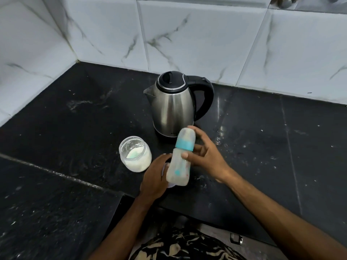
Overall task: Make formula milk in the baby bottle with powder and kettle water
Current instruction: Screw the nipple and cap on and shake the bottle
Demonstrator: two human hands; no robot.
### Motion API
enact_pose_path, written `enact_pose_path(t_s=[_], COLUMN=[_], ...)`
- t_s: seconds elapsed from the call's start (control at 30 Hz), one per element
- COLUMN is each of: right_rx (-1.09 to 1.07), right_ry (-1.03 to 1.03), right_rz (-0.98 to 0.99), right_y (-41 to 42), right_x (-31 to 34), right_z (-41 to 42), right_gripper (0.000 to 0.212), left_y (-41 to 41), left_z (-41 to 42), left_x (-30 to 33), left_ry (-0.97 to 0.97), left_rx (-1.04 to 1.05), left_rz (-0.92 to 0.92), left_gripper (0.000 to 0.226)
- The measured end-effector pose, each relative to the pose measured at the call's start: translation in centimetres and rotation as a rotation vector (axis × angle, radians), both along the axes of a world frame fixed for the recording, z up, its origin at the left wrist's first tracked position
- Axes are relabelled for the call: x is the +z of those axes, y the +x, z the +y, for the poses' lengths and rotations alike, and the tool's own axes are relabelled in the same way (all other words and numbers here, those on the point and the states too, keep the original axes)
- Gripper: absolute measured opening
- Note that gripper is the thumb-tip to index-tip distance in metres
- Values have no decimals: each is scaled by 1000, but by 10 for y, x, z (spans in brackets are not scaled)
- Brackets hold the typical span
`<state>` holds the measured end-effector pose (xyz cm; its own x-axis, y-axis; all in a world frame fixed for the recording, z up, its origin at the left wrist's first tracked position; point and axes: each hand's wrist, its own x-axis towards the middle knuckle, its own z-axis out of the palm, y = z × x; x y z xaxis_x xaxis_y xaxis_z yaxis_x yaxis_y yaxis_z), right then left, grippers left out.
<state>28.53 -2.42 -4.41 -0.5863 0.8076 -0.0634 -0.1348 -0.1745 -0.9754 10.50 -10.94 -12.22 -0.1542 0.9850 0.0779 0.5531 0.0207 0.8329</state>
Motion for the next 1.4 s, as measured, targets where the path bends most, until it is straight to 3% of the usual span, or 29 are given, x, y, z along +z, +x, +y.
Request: enact_pose_path(t_s=[0.2, 0.37, 0.43, 0.5, 0.57, 0.77, 0.93, 1.0, 1.13, 1.3, 1.4], right_rx=[-415, 20, -52, -297, -410, 36, -392, -326, 3, -415, -269], right_ry=[-181, 12, 32, -73, -145, 34, -136, -130, 9, -160, -115], right_rz=[281, 8, 39, 153, 259, -15, 235, 191, 13, 245, 161], right_y=[1, 5, 5, 4, 5, 10, 5, 2, 1, 0, -1], right_x=[18, 7, 11, 21, 22, 9, 25, 23, 15, 29, 21], right_z=[24, -1, 3, 15, 25, 5, 25, 16, -5, 22, 10], right_gripper=[70, 72, 71, 67, 68, 75, 70, 76, 73, 63, 64], left_y=[5, 1, 1, 4, 6, 2, 4, 3, -1, 2, 2], left_z=[-1, 1, 1, -1, -1, 2, -1, 0, 1, 0, 0], left_x=[4, 0, -1, 2, 3, -2, 0, -2, -4, -7, -5], left_ry=[9, 1, 18, 30, 16, -5, 19, 10, 6, 43, 40], left_rx=[71, 25, 37, 67, 78, 31, 75, 64, -10, 72, 56], left_rz=[46, 33, 39, 54, 62, 25, 61, 55, -49, 54, 33], left_gripper=[43, 37, 34, 38, 42, 34, 41, 42, 41, 39, 38])
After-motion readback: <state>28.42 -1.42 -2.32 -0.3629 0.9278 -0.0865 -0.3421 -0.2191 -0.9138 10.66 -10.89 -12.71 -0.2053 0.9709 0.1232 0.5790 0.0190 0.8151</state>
